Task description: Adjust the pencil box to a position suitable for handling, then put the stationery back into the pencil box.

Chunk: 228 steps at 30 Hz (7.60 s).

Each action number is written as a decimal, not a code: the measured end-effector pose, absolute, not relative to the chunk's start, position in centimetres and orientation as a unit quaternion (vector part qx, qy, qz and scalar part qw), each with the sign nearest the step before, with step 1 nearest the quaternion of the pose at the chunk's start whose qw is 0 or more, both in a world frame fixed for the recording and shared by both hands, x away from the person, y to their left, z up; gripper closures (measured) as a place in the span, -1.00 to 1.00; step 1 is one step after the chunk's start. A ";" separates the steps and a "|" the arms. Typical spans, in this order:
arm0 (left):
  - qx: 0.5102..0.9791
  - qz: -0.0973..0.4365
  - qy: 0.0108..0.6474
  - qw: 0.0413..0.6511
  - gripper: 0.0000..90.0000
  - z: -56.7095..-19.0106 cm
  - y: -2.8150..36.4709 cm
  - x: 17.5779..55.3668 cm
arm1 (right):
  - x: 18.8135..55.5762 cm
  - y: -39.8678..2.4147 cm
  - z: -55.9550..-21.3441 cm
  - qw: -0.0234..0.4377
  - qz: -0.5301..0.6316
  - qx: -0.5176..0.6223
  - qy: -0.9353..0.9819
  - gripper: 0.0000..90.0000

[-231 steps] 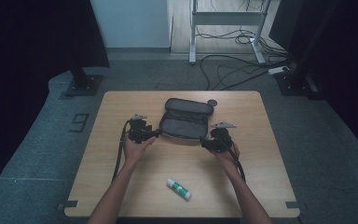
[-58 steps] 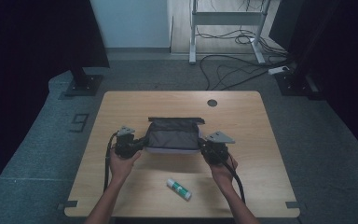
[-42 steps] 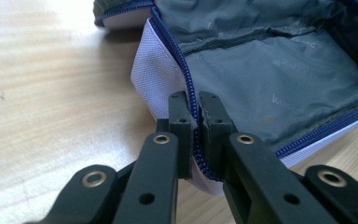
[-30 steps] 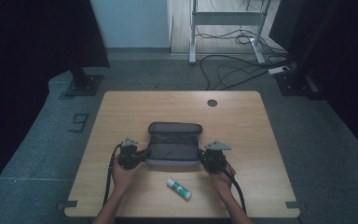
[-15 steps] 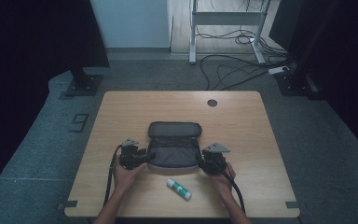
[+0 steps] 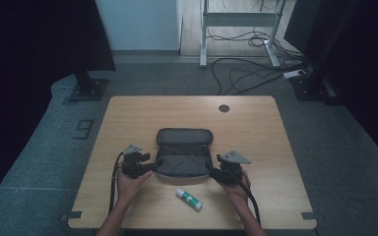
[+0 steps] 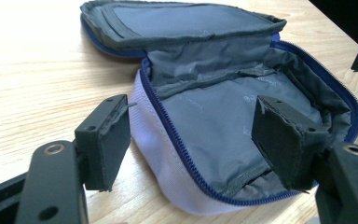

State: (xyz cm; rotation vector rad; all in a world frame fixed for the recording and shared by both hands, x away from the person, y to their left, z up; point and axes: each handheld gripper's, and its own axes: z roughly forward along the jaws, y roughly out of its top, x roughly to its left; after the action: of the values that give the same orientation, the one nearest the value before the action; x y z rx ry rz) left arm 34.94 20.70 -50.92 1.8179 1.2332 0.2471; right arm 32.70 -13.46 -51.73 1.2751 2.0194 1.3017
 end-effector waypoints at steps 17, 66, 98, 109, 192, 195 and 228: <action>0.730 0.102 0.497 0.458 -0.35 -51.6 23.8 31.6 | 29.4 -13.6 -51.4 0.186 0.483 0.406 0.753 -0.09; 0.730 0.100 0.506 0.449 -0.31 -52.8 26.1 30.1 | 25.2 -8.1 -53.6 0.121 0.463 0.320 0.818 -0.09; 0.733 0.096 0.505 0.446 -0.30 -52.8 26.0 30.1 | 25.4 -7.4 -55.1 0.125 0.412 0.315 0.846 0.44; 0.721 0.098 0.511 0.457 -0.29 -52.7 26.4 30.1 | 25.4 -7.8 -54.5 0.132 0.423 0.315 0.839 0.44; 0.734 0.077 0.504 0.449 -0.28 -53.2 25.5 30.1 | 36.4 -6.9 -49.4 0.168 0.435 0.368 0.804 0.44; 0.734 0.077 0.504 0.449 -0.28 -53.3 25.6 30.1 | 36.7 -6.8 -49.8 0.165 0.431 0.372 0.805 0.44; 0.734 0.074 0.508 0.446 -0.28 -53.6 25.6 30.2 | 37.6 -5.7 -52.3 0.167 0.370 0.372 0.835 0.31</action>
State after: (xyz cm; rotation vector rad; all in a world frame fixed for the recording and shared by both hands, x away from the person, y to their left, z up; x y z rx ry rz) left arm 30.17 25.60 -53.57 1.8178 1.2575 0.1836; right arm 37.58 -5.75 -52.34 1.0593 2.3751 1.0515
